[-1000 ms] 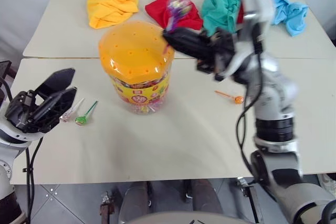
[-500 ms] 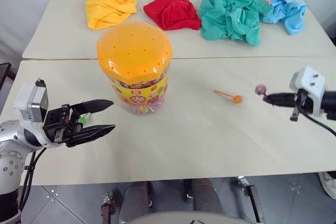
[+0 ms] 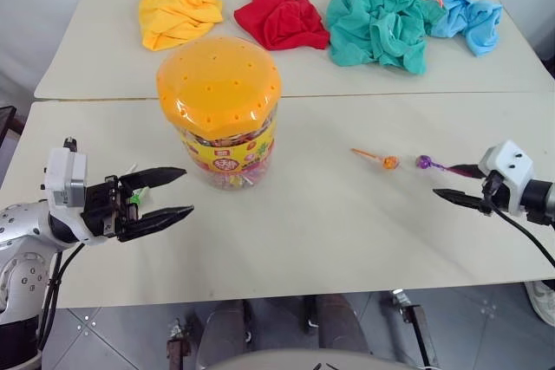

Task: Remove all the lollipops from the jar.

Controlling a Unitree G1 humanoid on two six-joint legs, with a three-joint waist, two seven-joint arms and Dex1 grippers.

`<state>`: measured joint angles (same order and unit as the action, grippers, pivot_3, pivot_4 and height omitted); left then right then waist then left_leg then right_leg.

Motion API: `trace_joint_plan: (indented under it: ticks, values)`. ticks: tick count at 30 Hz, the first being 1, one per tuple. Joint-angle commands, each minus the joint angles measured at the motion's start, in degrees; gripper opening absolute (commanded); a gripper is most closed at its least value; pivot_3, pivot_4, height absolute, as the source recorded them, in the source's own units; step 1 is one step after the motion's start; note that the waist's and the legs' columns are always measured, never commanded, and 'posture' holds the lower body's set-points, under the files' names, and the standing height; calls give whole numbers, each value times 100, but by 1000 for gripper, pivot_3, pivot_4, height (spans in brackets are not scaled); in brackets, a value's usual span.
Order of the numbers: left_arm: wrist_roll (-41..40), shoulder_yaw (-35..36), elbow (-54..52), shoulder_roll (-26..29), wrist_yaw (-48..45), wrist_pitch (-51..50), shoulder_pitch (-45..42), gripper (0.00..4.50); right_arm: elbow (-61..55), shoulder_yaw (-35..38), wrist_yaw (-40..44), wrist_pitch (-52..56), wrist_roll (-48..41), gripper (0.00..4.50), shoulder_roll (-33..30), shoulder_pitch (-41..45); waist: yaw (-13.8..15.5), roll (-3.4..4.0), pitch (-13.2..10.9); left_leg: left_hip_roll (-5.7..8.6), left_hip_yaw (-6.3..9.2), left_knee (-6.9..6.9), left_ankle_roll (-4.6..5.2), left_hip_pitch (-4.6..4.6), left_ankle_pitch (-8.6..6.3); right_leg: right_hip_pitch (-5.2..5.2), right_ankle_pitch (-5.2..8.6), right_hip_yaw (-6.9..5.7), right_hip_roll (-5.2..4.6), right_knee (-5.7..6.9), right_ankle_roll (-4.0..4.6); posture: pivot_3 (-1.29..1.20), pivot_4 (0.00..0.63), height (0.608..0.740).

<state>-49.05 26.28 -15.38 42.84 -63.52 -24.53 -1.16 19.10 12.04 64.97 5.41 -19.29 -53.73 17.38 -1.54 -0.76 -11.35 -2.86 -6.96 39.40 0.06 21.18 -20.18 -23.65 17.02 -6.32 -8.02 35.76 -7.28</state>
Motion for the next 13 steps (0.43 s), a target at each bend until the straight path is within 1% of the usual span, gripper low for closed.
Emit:
trace_joint_plan:
  ticks: [1, 2, 3, 6, 9, 12, 13]
  values:
    - [292, 307, 374, 96, 362, 132, -33, 3323, -1441, 460, 281, 847, -1635, 4467, 347, 387, -22, 11, 1, -3, 3, 2, 0, -3, 0, -1, 0, 1, 1, 6, 0, 0, 150, 740]
    - [457, 308, 494, 119, 418, 229, -16, 3323, -1833, 432, 398, 1309, -2047, 4467, 383, 379, -15, 20, 1, -5, 7, 2, 0, -6, 0, -1, 0, 3, 3, 7, 0, 0, 150, 740]
    - [747, 261, 688, 160, 556, 309, 64, 3323, -2121, 239, 433, 1231, -2064, 4467, 576, 402, 2, 21, 1, -4, 11, 0, -1, -5, 0, -2, 0, 3, 3, 9, 0, 0, 150, 740]
    - [1269, 342, 1250, -93, 938, 805, 255, 3323, -2428, -380, 446, 465, -1548, 4467, 1261, 281, 12, -9, 20, -7, 15, -11, -6, -6, -4, 0, 0, -13, 9, 7, 1, 0, 150, 740]
    - [1562, 332, 1301, -436, 1348, 1107, 466, 3323, -2160, -807, 542, -367, -951, 4467, 1719, 205, 52, -13, 21, 2, 12, -12, -1, 4, -12, 0, -2, -15, -1, -5, -4, 0, 150, 740]
    - [1881, 207, 855, -732, 1737, 1408, 652, 3323, -1519, -1033, 491, -1262, -404, 4467, 2065, 229, 124, -13, 21, 9, 6, 8, 13, 13, -20, -1, -9, -16, -11, -8, -16, 0, 150, 740]
    - [2028, 162, 737, -794, 1888, 1501, 689, 3323, -1373, -1043, 393, -1396, -327, 4467, 2177, 244, 124, -13, 21, 9, 5, 16, 16, 13, -22, 3, -9, -16, -11, -8, -17, 0, 150, 740]
